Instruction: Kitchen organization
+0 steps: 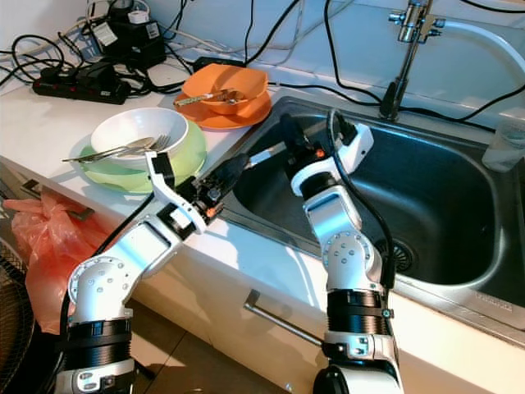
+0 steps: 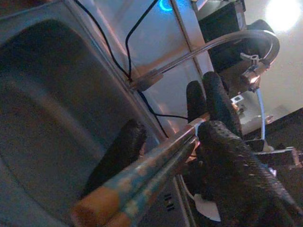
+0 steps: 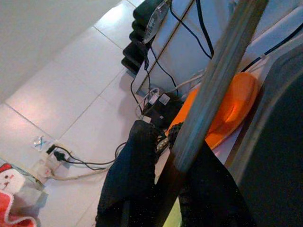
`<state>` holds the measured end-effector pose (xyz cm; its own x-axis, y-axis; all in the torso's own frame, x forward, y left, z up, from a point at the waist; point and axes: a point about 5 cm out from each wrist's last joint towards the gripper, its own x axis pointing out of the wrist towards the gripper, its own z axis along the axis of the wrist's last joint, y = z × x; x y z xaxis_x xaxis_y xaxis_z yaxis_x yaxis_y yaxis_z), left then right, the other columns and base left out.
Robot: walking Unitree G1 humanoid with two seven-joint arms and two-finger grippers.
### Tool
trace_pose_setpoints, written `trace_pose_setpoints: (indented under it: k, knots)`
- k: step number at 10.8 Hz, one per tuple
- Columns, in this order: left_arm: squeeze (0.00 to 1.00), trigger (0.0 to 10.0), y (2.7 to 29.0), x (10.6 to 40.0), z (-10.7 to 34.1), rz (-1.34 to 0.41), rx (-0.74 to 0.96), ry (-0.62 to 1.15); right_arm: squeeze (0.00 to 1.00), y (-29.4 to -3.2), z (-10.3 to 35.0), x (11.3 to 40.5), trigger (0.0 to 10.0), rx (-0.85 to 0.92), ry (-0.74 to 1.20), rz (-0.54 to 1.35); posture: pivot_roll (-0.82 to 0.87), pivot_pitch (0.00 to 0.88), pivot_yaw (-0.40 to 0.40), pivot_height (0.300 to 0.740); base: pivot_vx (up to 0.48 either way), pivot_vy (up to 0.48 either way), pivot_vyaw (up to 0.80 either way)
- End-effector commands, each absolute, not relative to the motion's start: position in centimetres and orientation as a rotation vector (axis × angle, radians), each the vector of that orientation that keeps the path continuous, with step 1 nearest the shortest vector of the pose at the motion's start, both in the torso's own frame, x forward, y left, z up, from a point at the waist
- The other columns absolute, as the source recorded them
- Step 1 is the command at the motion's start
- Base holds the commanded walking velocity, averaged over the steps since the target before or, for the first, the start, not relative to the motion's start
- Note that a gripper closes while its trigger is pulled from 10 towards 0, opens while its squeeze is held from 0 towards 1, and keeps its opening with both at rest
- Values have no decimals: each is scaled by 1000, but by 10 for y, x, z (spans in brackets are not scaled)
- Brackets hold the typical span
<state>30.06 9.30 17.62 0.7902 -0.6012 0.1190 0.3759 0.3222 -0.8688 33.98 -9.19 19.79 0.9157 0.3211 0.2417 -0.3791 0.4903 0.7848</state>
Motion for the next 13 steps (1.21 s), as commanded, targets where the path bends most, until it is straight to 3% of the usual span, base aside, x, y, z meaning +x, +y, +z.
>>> trace_pose_setpoints:
  k: [1, 13]
  knots:
    - [1000, 10000, 94, 301, 188, -679, -1044, 188, 0, -89, 187, 343, 0, 911, -10, 377, -15, 0, 12, 740, 0, 0, 0]
    - [1000, 10000, 100, 290, 187, -693, -722, 179, 0, -121, 187, 353, 0, 560, -108, 231, -7, 0, 24, 740, 0, 0, 0]
